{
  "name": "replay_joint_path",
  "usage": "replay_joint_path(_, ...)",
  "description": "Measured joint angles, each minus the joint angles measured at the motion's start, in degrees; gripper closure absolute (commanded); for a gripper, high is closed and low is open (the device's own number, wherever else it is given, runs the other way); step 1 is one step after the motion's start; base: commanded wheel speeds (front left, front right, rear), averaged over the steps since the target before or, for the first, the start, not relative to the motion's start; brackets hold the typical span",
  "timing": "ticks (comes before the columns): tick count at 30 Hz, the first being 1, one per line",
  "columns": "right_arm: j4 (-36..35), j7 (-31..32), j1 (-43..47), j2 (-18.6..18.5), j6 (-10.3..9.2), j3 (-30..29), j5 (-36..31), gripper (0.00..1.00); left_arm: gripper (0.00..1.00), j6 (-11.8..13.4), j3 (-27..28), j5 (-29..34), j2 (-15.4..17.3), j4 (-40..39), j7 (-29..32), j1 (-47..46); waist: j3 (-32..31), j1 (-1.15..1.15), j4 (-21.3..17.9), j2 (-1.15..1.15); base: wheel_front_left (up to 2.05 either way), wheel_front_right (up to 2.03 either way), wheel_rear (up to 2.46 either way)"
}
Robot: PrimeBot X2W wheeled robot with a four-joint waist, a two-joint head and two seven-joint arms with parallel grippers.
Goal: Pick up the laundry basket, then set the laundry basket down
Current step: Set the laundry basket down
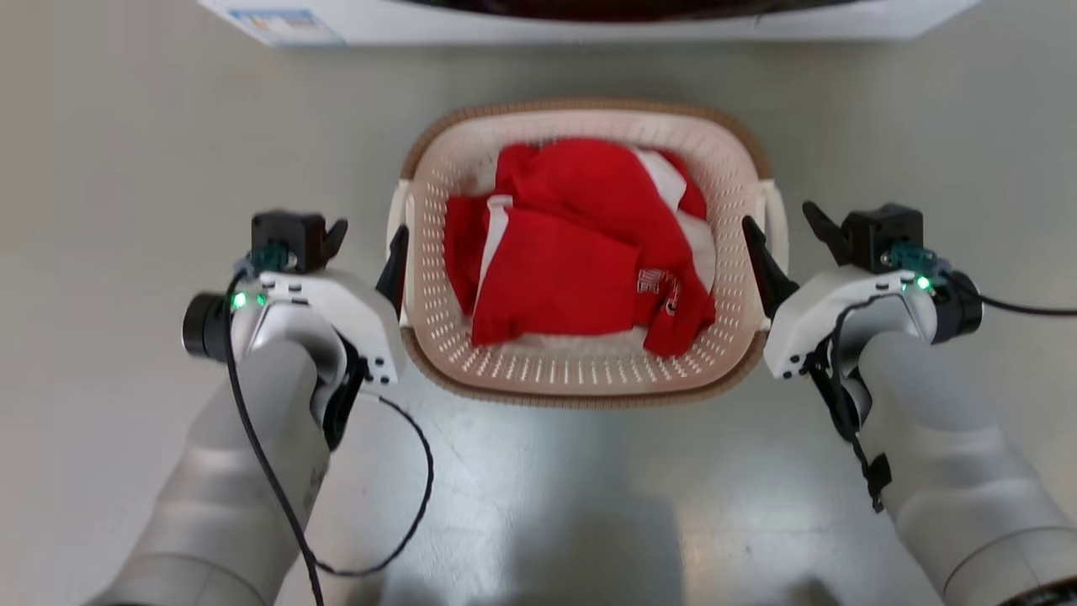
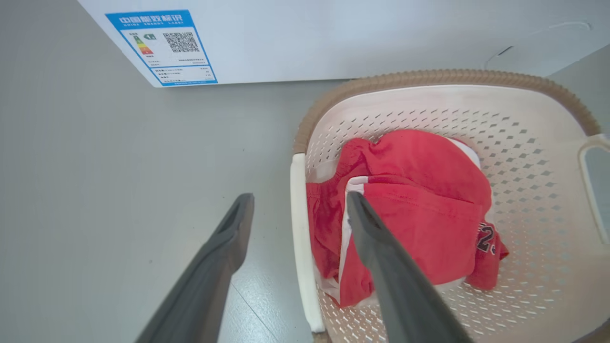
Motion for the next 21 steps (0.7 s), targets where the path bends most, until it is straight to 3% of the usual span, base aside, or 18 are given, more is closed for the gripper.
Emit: replay_joint_path(21, -13.2, 0.0, 16.4, 1.5, 0.0, -10.7, -7.9, 0.0, 0.0, 0.8, 13.8, 6.6, 1.3, -14.1, 0.0, 21.8, -24.5, 0.0, -1.6, 0.0, 0.0, 0.0, 0.0)
